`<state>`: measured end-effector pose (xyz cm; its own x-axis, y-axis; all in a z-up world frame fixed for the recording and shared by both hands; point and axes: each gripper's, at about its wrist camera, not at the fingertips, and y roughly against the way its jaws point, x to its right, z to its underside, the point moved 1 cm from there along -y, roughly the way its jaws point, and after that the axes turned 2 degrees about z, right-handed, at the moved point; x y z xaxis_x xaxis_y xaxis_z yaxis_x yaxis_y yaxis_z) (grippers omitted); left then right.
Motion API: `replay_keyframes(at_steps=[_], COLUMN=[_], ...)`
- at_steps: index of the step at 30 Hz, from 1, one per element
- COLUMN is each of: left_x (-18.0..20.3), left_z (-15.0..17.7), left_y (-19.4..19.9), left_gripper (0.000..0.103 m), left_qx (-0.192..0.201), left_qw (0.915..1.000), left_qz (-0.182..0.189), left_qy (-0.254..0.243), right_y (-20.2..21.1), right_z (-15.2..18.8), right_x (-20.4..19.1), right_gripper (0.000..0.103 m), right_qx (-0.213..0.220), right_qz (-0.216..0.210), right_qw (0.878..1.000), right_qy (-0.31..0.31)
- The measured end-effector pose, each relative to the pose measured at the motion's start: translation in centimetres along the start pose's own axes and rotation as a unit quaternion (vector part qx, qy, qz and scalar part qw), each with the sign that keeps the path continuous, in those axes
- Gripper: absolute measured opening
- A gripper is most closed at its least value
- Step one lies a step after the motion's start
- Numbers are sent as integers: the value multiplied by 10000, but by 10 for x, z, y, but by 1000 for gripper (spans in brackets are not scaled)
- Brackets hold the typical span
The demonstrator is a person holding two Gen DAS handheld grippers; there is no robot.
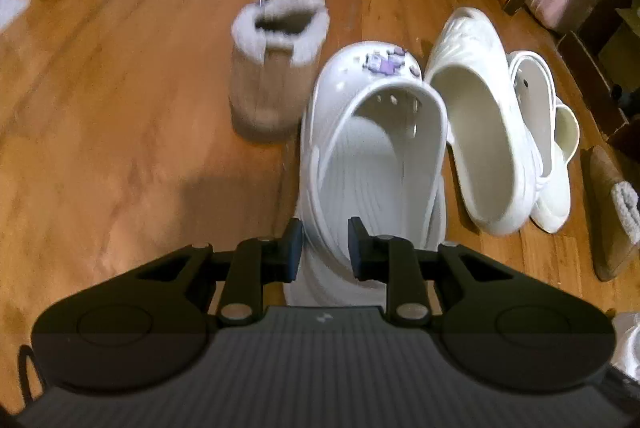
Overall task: Organize scattered shoes
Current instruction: 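Move the left tool toward the white croc with the purple charm, then grasp the croc by its heel strap with the left tool and lift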
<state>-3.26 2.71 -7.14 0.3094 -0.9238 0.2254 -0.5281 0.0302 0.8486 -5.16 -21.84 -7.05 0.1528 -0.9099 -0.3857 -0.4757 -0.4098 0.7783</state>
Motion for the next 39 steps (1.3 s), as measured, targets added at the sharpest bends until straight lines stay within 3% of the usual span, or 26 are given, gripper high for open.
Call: replay_keyframes(at_steps=[2, 6, 8, 10, 12, 15, 16, 17, 18, 19, 20, 31, 39], left_x=[7, 19, 23, 23, 22, 19, 18, 17, 18, 19, 21, 30, 63], left_z=[-6, -18, -26, -33, -40, -49, -50, -51, -52, -51, -49, 11, 69], left_y=[7, 5, -4, -17, -30, -56, -61, -65, -67, -65, -63, -2, 33], left_gripper=[49, 61, 62, 66, 77, 82, 81, 74, 40, 24, 17, 17, 17], left_qx=[-79, 172, 177, 135, 70, -147, -157, -115, 70, 226, 262, 30, -455], left_qw=[9994, 9959, 9937, 9944, 9951, 9955, 9955, 9955, 9960, 9957, 9957, 9992, 9977], left_qz=[41, -271, -417, -375, -377, -724, -799, -837, -790, -781, -753, -239, 18], left_qy=[-323, -851, -1027, -981, -912, -589, -493, -420, -422, -449, -475, -326, -502], right_y=[4, 12, 16, 19, 23, 28, 29, 31, 32, 34, 35, 60, 99], right_z=[0, 1, 2, 4, 5, 9, 10, 10, 11, 12, 12, 18, 31], right_x=[-1, 2, 5, 7, 10, 14, 14, 15, 16, 18, 19, 40, 48], right_gripper=[43, 44, 44, 44, 44, 45, 45, 46, 47, 48, 49, 49, 49], right_qx=[24, 84, 97, 107, 109, 101, 96, 99, 108, 121, 134, 122, -87], right_qz=[-3, 28, 50, 78, 107, 156, 175, 196, 212, 227, 238, 383, 502], right_qw=[10000, 9999, 9999, 9998, 9997, 9996, 9995, 9995, 9994, 9994, 9993, 9988, 9986], right_qy=[15, -80, -132, -172, -215, -234, -230, -228, -231, -246, -267, -280, 123])
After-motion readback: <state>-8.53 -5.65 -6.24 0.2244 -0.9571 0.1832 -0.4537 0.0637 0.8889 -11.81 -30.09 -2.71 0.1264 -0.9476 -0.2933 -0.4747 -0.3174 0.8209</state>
